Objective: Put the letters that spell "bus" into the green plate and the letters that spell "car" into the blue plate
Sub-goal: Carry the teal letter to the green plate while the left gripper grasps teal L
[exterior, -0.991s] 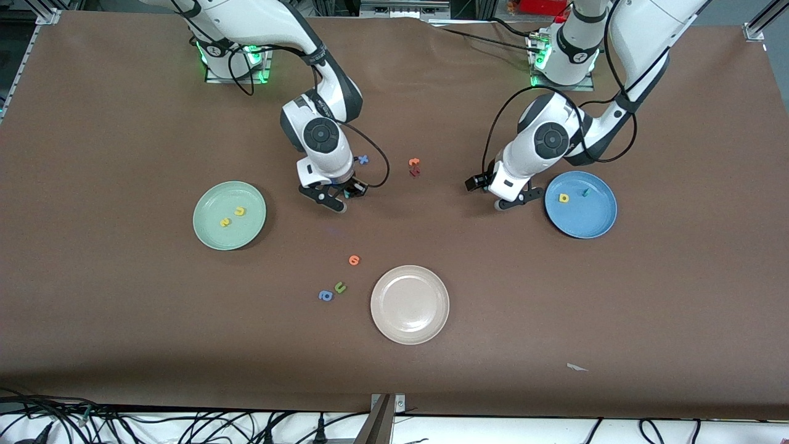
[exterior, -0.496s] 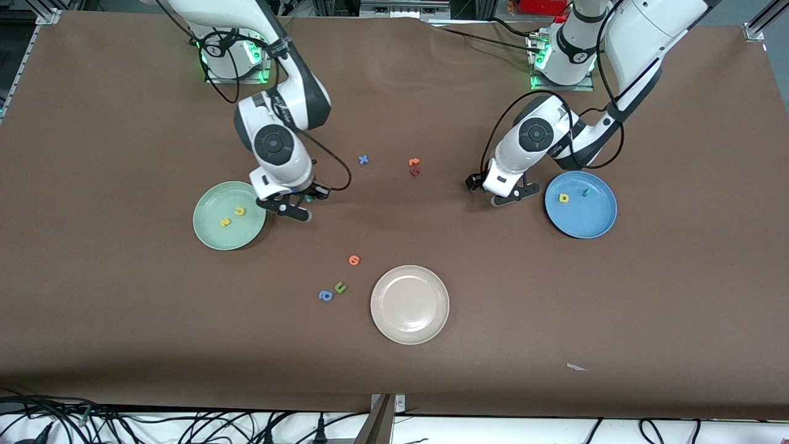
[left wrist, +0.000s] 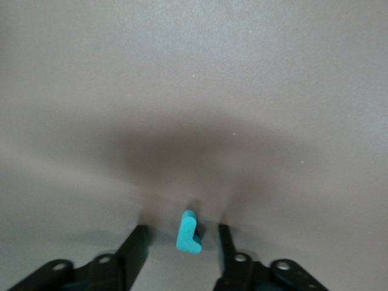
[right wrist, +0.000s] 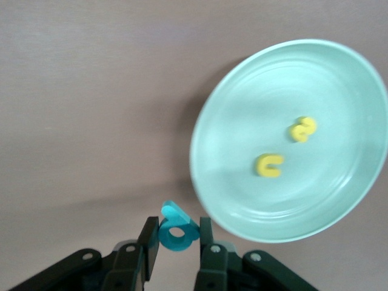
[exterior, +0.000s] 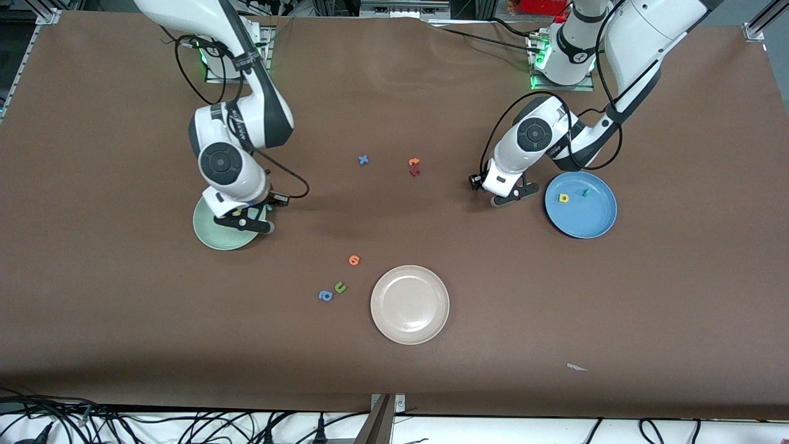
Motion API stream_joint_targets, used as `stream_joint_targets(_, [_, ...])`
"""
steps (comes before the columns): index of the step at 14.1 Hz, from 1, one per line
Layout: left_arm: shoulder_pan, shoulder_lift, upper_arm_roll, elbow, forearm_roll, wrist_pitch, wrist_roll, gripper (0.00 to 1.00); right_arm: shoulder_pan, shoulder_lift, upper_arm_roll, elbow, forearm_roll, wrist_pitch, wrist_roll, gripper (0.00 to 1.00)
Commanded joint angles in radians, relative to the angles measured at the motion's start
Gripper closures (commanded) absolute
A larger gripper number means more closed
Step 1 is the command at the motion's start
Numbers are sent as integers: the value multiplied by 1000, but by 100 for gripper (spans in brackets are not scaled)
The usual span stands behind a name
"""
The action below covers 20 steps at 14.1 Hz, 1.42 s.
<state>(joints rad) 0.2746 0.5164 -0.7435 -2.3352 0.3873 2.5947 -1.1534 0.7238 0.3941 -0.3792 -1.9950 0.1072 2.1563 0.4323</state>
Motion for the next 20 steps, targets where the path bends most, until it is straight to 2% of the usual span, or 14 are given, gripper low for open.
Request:
stream_joint_targets(1, [-11, 4, 9, -1, 33, 7, -34, 61, 5, -17, -56, -31, 3, -6, -110, 74])
stream_joint_targets(3, [-9, 4, 9, -1, 33, 7, -34, 70, 0, -8, -107, -34, 6, -4, -211, 74])
stream_joint_targets(4, [-11, 4, 9, -1, 33, 5, -35, 70, -16, -1, -113, -37, 6, -4, -246, 74])
stream_joint_targets(6, [-12, 4, 9, -3, 33, 4, -37, 73, -65, 5, -113, -48, 6, 10, -320, 74])
stream_joint_targets(9, [-17, 4, 9, -1, 33, 2, -43, 84, -101, 20, -113, -62, 11, 14, -375, 74])
stream_joint_targets(11, [-17, 4, 9, 0, 33, -13, -43, 98, -101, 40, -113, -83, 11, 48, -382, 74])
stream_joint_targets(15, [-3, -12, 6, 19, 33, -27, -40, 100, -112, 60, -113, -105, 11, 74, -394, 72])
stream_joint_targets(17, [5, -41, 1, 65, 33, -126, -26, 100, -115, 60, -113, -107, 11, 74, -411, 71])
stream_joint_targets(18, [6, -56, 0, 98, 33, -195, -10, 100, -116, 65, -113, -107, 12, 74, -412, 66])
stream_joint_targets(19, [17, -65, -2, 131, 22, -249, 22, 100, -116, 68, -113, -107, 12, 73, -409, 30])
stream_joint_targets(20, [37, -67, -8, 160, 16, -287, 55, 100, -118, 68, -113, -105, 12, 71, -408, 0])
